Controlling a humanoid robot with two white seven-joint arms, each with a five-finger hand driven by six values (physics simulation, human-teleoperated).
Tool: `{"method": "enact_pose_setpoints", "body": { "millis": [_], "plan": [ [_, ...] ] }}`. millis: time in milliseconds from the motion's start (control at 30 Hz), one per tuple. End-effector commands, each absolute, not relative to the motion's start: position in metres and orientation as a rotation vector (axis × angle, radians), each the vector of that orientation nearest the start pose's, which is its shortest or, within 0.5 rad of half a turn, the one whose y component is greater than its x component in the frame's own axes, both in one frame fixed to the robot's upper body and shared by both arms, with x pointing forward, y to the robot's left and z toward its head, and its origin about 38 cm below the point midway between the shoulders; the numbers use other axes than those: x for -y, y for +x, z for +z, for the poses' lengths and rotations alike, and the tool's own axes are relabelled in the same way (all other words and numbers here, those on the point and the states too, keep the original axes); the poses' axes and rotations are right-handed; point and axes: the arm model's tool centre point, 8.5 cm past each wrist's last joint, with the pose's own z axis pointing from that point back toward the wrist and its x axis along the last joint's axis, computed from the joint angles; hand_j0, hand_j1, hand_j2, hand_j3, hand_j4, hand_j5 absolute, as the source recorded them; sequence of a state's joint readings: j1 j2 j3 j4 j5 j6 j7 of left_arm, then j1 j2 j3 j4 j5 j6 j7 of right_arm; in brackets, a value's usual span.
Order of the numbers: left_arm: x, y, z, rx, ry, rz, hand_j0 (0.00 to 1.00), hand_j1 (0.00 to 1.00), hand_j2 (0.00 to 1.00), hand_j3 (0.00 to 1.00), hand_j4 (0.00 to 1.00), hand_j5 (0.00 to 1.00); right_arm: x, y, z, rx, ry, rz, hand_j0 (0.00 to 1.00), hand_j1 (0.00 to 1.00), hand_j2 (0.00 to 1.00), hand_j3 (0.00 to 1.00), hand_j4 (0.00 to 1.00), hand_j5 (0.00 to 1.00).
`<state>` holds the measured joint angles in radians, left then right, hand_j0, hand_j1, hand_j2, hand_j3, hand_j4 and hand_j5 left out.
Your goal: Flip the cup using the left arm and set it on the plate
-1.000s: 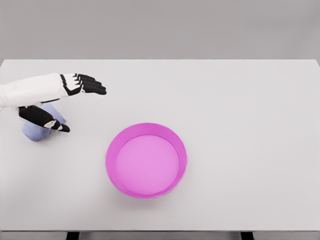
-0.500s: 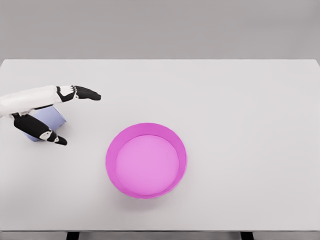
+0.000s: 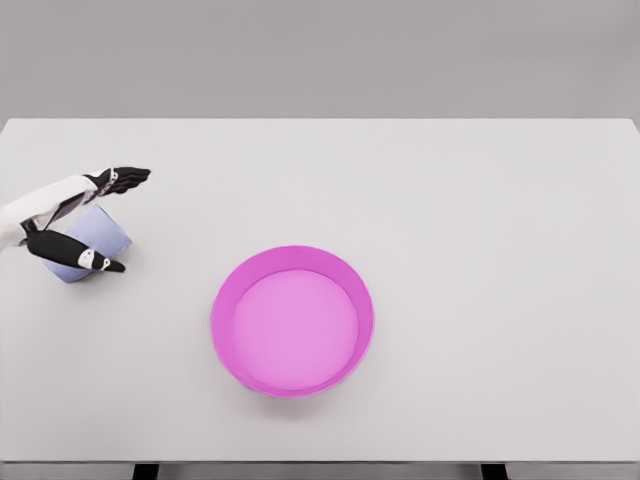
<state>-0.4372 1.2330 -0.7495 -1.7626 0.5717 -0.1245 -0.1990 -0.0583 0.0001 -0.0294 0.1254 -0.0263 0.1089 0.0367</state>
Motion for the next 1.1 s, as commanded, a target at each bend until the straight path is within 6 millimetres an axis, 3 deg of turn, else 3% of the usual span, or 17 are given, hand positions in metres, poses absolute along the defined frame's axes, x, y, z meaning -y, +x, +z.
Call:
{"method": "enact_pose_setpoints", "body": {
  "millis": [0,133,233,400,567,833,1067],
  "plan": [
    [-0.377,0.376,0.240,1.362,0.073,-1.089,1.00,1.00,1.00,1.00,1.00,1.00,0.266,-0.017,-0.257,-0.173,-0.046,-0.066,1.00,1.00,1.00,1.00,1.00,1.00],
    [-0.386,0.382,0.259,1.379,0.111,-1.039,1.00,1.00,1.00,1.00,1.00,1.00,0.266,-0.017,-0.257,-0.173,-0.046,-0.066,1.00,1.00,1.00,1.00,1.00,1.00],
    [-0.397,0.378,0.232,1.217,0.116,-0.946,1.00,1.00,1.00,1.00,1.00,1.00,0.266,-0.017,-0.257,-0.173,-0.046,-0.066,1.00,1.00,1.00,1.00,1.00,1.00],
    [-0.406,0.377,0.246,1.212,0.130,-0.917,1.00,1.00,1.00,1.00,1.00,1.00,0.266,-0.017,-0.257,-0.173,-0.046,-0.066,1.00,1.00,1.00,1.00,1.00,1.00],
    [-0.417,0.383,0.243,1.181,0.218,-0.933,1.00,1.00,1.00,1.00,1.00,1.00,0.266,-0.017,-0.257,-0.173,-0.046,-0.066,1.00,1.00,1.00,1.00,1.00,1.00],
    [-0.400,0.384,0.223,1.164,0.186,-0.950,1.00,1.00,1.00,1.00,1.00,1.00,0.266,-0.017,-0.257,-0.173,-0.046,-0.066,1.00,1.00,1.00,1.00,1.00,1.00],
    [-0.397,0.388,0.212,1.163,0.146,-0.916,1.00,1.00,1.00,1.00,1.00,1.00,0.266,-0.017,-0.257,-0.173,-0.046,-0.066,1.00,1.00,1.00,1.00,1.00,1.00]
  ]
}}
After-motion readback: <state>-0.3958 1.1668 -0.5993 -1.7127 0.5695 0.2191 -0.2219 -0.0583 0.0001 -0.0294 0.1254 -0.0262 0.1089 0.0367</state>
